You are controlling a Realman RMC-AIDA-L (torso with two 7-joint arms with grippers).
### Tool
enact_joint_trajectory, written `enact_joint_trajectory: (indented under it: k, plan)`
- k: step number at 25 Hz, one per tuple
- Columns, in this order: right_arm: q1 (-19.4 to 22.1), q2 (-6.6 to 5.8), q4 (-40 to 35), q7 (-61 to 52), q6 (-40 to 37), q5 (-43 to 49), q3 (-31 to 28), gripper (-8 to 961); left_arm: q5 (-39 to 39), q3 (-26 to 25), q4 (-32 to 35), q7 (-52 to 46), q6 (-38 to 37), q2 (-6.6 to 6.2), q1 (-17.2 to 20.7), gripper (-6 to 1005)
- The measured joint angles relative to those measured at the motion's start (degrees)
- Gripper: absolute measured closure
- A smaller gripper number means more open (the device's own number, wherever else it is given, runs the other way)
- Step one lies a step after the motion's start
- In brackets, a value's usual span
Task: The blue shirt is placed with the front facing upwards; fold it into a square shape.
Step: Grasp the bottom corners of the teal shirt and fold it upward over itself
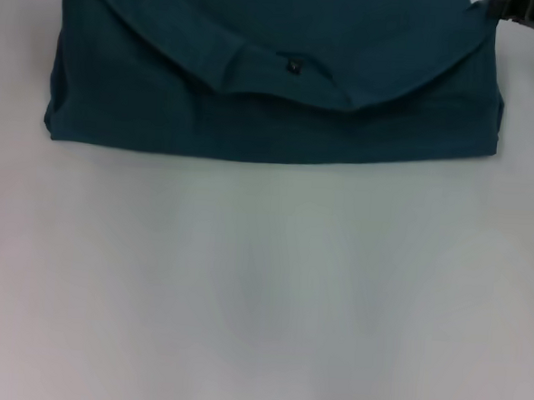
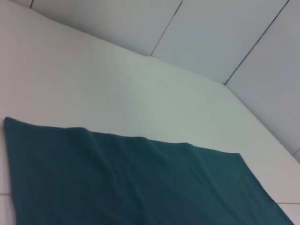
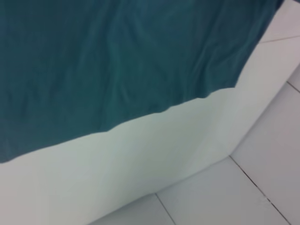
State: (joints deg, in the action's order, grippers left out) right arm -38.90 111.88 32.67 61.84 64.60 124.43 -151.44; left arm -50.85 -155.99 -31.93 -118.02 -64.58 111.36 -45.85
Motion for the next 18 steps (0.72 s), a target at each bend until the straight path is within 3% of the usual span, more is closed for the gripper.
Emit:
enact_joint_trajectory:
  k: [10,18]
  plan:
    - [-0.32,0.83,-4.79,3.27,-7.39,0.00,0.43,902,0.00,-0.03,0.59,0.79,2.55,1.70,1.55,971]
    - [-0.43,1.55,-5.64,3.58,-8.89,0.05,0.68,898,0.00,0.23,-0.06,1.03,3.18,3.03,2.46,921]
